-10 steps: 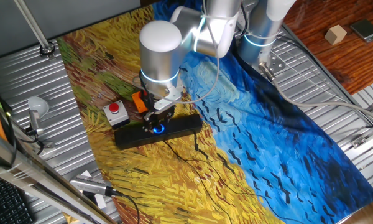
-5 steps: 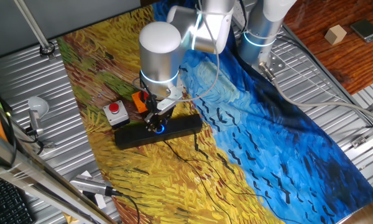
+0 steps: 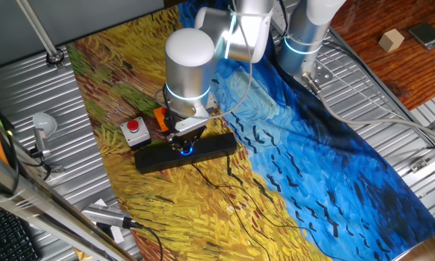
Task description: Turn the knob to increase the volume of the speaker
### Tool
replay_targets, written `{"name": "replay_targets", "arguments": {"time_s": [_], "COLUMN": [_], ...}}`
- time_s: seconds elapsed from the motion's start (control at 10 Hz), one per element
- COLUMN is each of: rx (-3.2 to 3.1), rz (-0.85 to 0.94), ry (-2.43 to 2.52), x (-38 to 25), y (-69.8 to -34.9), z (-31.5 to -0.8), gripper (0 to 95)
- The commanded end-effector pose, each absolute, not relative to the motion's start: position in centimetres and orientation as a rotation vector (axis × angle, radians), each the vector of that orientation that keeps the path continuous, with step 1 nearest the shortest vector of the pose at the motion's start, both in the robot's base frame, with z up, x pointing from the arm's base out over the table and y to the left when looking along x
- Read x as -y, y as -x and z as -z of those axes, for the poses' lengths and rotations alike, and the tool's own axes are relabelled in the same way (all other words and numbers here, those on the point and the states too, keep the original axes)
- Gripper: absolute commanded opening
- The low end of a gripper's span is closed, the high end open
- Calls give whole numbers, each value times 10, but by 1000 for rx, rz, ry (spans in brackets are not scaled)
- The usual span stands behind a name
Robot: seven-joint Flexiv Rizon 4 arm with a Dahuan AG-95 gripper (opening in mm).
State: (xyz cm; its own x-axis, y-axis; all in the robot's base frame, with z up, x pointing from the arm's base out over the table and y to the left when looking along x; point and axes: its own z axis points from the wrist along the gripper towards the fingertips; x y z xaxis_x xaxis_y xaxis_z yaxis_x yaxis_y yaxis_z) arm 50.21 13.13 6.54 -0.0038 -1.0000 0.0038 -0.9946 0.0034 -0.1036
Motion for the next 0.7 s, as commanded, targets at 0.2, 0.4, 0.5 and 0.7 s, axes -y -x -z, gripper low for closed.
{"name": "replay_targets", "arguments": {"time_s": [0.2, 0.4, 0.5, 0.7], "rx": [-2559, -2769, -2877, -2962], "rz": [142, 148, 132, 72], "ry": [1701, 1327, 1063, 753], "x": [-130, -128, -127, -127], "y": [-504, -504, -503, -503], "z": [-60, -60, -60, -60], "gripper": [0, 0, 0, 0]}}
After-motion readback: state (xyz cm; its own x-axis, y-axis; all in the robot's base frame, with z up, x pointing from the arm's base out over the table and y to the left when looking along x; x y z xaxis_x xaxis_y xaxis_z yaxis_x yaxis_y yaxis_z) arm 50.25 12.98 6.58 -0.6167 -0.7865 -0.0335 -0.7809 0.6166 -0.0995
